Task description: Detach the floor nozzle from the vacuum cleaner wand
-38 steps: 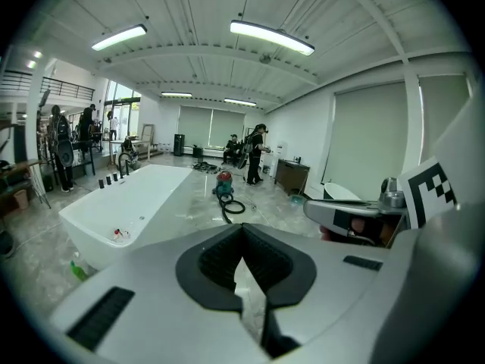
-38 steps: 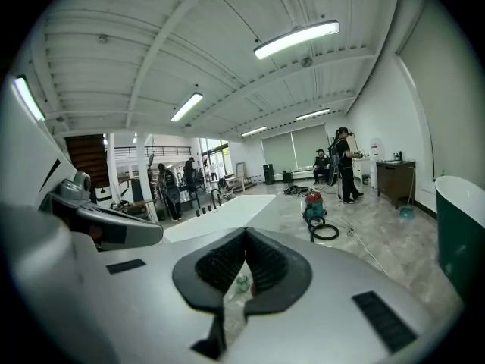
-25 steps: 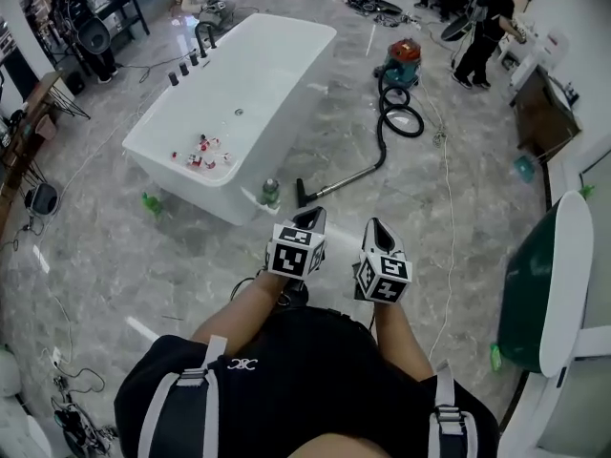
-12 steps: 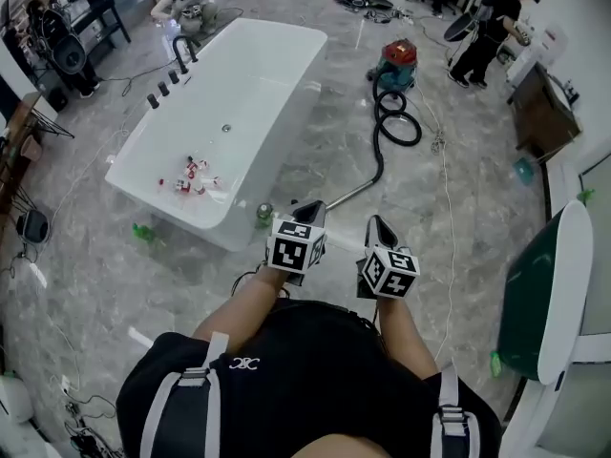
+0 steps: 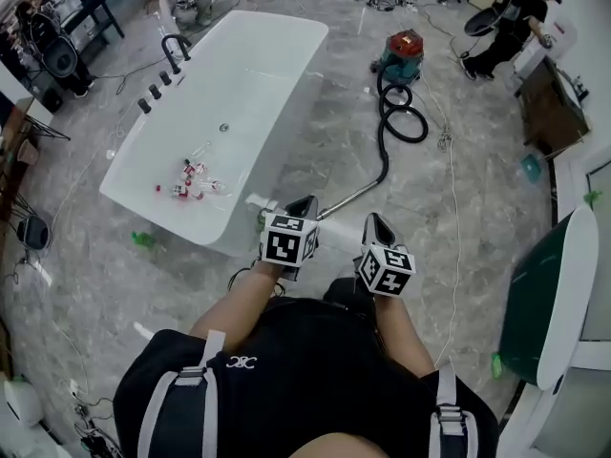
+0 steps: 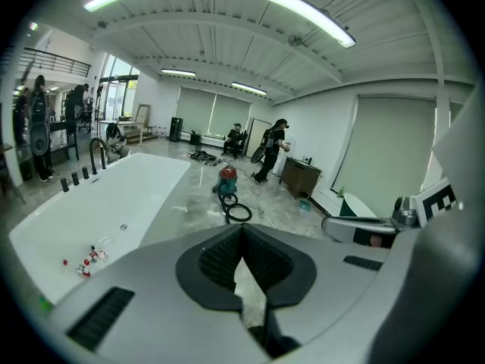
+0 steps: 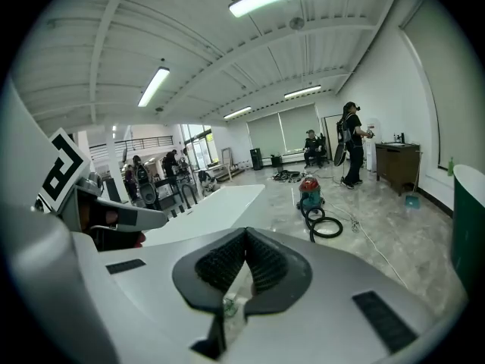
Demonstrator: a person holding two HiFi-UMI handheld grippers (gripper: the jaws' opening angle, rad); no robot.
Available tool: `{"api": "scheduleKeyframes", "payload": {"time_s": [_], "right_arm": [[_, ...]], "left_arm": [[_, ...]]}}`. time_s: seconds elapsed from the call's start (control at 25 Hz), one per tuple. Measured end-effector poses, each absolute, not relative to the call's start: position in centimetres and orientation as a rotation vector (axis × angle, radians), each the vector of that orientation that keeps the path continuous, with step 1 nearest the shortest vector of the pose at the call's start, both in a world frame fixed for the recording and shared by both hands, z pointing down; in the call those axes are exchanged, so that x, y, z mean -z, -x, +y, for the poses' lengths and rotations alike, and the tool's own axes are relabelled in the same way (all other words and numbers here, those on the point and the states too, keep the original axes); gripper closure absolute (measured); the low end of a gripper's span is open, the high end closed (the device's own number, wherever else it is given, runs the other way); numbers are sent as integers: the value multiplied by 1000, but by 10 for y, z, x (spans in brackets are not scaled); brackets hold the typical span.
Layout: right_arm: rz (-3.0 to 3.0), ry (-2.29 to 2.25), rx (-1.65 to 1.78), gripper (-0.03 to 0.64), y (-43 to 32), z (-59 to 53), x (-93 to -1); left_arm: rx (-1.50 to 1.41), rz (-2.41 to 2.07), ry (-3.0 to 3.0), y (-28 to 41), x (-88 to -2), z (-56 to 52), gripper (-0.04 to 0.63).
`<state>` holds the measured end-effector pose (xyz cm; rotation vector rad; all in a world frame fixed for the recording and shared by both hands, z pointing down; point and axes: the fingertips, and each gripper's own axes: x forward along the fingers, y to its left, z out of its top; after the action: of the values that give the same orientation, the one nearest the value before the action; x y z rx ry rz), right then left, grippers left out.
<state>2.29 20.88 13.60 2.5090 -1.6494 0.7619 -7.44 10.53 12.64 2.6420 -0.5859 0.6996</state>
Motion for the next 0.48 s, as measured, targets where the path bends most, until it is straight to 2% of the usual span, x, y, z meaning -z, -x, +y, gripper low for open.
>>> {"api": "scheduleKeyframes", "payload": {"time_s": [0.48], "right_arm": [[-1926, -2286, -685, 614, -143, 47, -126]], "left_arm": [[-632, -878, -2576, -26, -114, -24, 591]]}}
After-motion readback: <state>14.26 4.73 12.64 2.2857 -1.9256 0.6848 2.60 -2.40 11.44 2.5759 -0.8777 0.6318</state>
